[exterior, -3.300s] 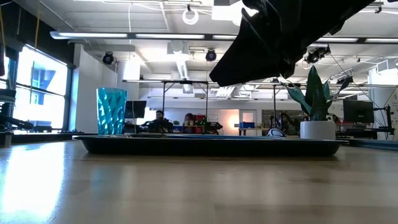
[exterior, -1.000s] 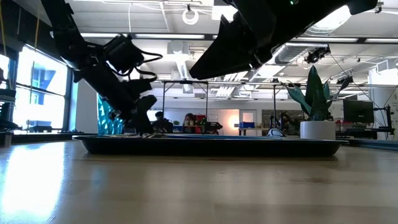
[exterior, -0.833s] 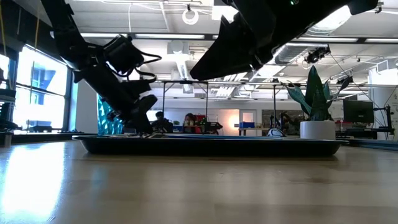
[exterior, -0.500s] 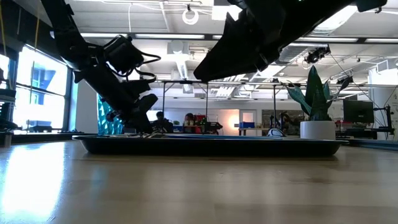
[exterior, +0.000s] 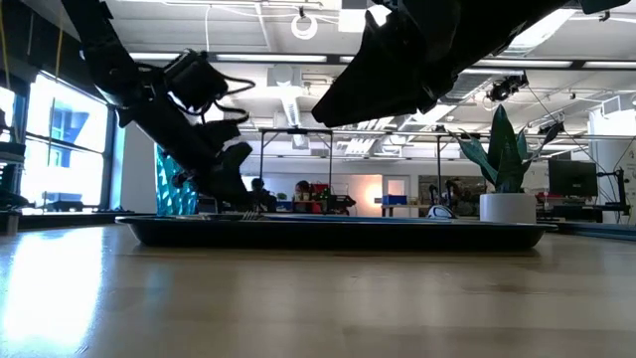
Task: Pick and place plate/cup/fork/spoon on tray
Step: Put the blue cup on the black tray
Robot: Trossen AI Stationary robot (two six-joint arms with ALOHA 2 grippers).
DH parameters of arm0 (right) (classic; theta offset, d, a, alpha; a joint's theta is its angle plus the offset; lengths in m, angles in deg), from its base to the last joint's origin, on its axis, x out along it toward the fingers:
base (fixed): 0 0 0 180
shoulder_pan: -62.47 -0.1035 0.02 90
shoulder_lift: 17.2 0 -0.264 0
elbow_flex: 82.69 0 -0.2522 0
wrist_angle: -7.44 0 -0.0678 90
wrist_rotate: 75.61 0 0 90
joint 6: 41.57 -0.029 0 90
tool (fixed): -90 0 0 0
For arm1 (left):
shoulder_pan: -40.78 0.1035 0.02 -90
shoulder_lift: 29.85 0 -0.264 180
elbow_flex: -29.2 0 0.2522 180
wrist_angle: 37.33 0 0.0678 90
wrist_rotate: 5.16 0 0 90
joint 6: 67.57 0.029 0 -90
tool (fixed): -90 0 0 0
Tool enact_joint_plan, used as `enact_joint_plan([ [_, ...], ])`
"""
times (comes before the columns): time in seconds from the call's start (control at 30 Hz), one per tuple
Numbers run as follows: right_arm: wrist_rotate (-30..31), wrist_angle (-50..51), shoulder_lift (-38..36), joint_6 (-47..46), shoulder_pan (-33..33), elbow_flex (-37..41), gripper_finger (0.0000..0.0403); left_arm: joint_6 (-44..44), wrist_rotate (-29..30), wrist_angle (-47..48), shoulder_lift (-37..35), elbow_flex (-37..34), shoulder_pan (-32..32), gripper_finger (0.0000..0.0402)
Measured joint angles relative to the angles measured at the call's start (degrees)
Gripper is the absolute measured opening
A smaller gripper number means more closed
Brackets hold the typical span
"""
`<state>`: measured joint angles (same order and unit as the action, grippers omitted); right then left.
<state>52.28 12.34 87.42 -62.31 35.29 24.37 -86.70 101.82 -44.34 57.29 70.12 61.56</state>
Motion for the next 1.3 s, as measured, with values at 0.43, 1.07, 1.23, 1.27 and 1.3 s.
enact_joint_plan([
  [0.43, 15.4, 18.4, -8.2, -7.3, -3.0, 0.0, 0.0114, 8.1, 5.8, -0.2, -29.7, 0.0, -5.5, 0.0172],
  [1.07, 4.0, 48.4, -22.9, -5.6, 10.7, 0.1, 0.0114, 15.3, 6.5, 17.8, -37.9, 5.9, 12.7, 0.0172],
  [1.23, -3.2, 43.6, -24.9, 6.3, 18.4, 0.1, 0.0114, 16.4, 0.7, 28.3, -34.5, 15.0, 18.9, 0.0172],
  [1.27, -5.1, 42.7, -25.5, 8.7, 20.1, 0.1, 0.0114, 16.8, -0.1, 30.1, -34.0, 16.7, 19.5, 0.0172],
  [1.3, -7.4, 41.3, -26.1, 11.1, 21.8, 0.1, 0.0114, 17.1, -0.4, 31.9, -33.4, 18.1, 19.9, 0.0172],
])
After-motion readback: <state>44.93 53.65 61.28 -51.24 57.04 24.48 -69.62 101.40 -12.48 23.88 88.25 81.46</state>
